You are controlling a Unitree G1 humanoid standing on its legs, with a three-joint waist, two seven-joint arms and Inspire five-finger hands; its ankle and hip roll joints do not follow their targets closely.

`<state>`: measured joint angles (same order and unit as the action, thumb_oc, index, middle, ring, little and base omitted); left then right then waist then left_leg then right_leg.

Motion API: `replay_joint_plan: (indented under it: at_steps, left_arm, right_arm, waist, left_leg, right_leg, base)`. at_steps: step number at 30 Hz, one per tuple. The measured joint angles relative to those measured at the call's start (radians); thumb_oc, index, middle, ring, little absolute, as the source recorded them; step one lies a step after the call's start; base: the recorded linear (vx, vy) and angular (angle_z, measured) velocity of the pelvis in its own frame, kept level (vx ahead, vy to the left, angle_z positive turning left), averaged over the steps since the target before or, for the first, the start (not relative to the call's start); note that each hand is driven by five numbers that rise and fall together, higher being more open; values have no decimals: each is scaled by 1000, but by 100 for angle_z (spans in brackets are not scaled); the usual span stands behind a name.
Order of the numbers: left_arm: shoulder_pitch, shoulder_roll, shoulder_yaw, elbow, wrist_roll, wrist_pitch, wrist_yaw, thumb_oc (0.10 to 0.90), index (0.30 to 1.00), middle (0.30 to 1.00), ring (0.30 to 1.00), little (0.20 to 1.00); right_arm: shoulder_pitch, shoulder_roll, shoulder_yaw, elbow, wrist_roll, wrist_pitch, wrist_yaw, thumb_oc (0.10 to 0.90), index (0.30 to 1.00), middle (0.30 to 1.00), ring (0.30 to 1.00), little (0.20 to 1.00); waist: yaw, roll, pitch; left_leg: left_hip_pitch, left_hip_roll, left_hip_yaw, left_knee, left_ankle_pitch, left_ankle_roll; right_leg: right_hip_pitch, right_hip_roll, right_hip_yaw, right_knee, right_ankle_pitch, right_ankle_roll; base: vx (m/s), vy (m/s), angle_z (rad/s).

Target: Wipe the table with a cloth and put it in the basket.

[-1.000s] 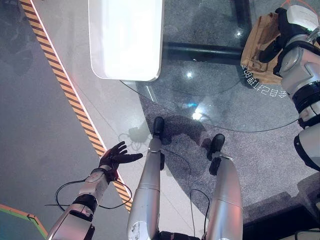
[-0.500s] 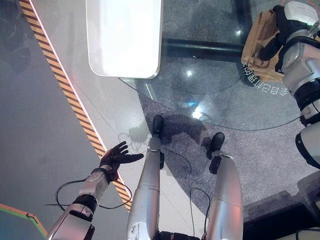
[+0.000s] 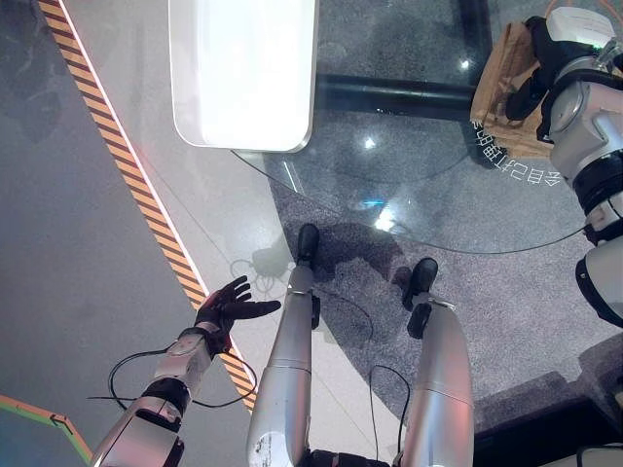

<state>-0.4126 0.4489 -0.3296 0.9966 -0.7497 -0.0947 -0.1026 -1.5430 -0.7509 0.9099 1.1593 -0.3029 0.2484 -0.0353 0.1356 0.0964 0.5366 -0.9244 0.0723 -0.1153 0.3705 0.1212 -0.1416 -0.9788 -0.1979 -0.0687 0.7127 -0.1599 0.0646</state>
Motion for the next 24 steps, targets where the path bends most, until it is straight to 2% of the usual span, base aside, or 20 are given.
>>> replay_joint_plan:
  at_steps: [24]
  left_arm:
    - [0,0,0,-7,0,0,-2,800,900,900,900,900]
  right_arm:
    - [-1,0,1,-1,-11,-1,3,100,300,300,300,200]
  waist:
    - [0,0,0]
  left_leg:
    - [-2,0,-1,-2,0,0]
  right_leg:
    - [0,0,-2,-4,0,0]
  base:
    - [0,0,0]
